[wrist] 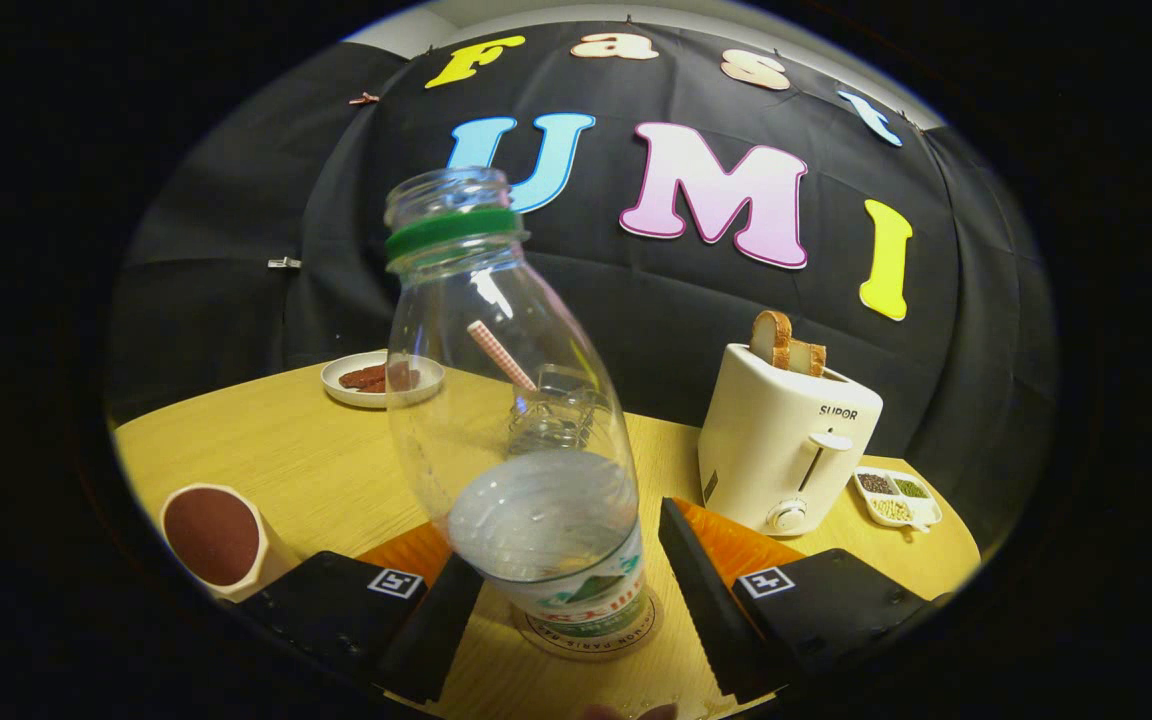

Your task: Take the bottle from table, then pour the juice into the cup, finally place the bottle on the coaster

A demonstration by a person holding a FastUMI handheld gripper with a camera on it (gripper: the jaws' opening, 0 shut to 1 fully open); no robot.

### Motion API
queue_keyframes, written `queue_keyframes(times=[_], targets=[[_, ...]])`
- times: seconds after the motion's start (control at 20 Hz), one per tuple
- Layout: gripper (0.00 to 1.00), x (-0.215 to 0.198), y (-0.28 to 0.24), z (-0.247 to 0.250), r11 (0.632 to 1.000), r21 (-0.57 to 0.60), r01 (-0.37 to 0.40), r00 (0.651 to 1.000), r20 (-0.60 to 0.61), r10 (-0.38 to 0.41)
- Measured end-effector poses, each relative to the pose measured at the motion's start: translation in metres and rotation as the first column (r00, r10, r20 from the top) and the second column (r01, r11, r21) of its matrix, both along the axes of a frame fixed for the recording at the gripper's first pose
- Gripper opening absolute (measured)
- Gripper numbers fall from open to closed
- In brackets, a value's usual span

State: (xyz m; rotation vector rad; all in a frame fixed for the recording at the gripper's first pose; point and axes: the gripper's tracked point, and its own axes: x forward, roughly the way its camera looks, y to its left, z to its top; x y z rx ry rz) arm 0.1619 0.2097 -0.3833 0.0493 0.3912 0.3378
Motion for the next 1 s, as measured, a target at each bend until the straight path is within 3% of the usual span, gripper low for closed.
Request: queue_keyframes(times=[0.1,0.3,0.5,1.0], targets=[[0.98,-0.001,0.003,-0.002,0.999,0.035,-0.004,1.0,-0.024,0.004],[0.85,0.005,-0.004,-0.005,0.996,0.078,0.044,0.997,-0.067,-0.039],[0.83,0.011,-0.01,-0.007,0.993,0.099,0.059,0.995,-0.083,-0.051],[0.86,0.016,-0.004,-0.011,0.998,0.066,0.005,0.997,-0.073,0.0]])
